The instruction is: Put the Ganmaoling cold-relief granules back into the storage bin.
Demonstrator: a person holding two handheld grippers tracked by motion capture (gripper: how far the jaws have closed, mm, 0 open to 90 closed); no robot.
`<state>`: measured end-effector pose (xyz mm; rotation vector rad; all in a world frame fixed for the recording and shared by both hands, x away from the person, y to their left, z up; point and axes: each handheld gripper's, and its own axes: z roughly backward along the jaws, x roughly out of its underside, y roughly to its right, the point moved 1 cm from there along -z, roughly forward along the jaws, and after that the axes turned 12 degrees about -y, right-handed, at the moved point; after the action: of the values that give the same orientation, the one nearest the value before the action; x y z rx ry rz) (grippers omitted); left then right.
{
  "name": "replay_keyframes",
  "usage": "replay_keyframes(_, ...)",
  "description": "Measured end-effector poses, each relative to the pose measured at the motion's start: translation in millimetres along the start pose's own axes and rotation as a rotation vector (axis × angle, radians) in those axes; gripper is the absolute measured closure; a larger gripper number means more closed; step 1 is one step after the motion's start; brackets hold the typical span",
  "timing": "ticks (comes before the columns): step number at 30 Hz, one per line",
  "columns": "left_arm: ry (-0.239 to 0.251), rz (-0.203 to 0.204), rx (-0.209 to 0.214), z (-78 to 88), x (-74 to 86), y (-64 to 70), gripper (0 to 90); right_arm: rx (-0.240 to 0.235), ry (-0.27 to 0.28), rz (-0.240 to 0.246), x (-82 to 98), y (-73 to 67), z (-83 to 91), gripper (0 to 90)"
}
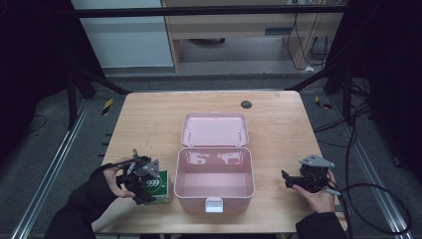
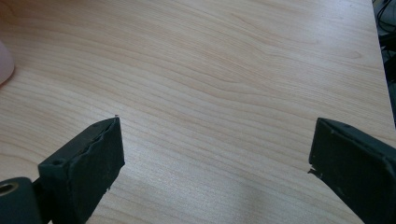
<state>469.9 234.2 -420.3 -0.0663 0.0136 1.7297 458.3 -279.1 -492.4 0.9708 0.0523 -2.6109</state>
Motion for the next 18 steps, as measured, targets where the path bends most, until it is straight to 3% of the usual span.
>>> replay_keyframes(11,0.019,0.032,-0.030,49.2,6.4,3.3,13.9,-0.003,-0.003,-0.002,0.2,-0.8,-0.4,3.5)
replay_keyframes(18,0.043,0.026,-0.056,77.9,4.5,5.8,14.0,-0.002,-0.004,-0.002,0.4,-0.6,-0.3,3.5)
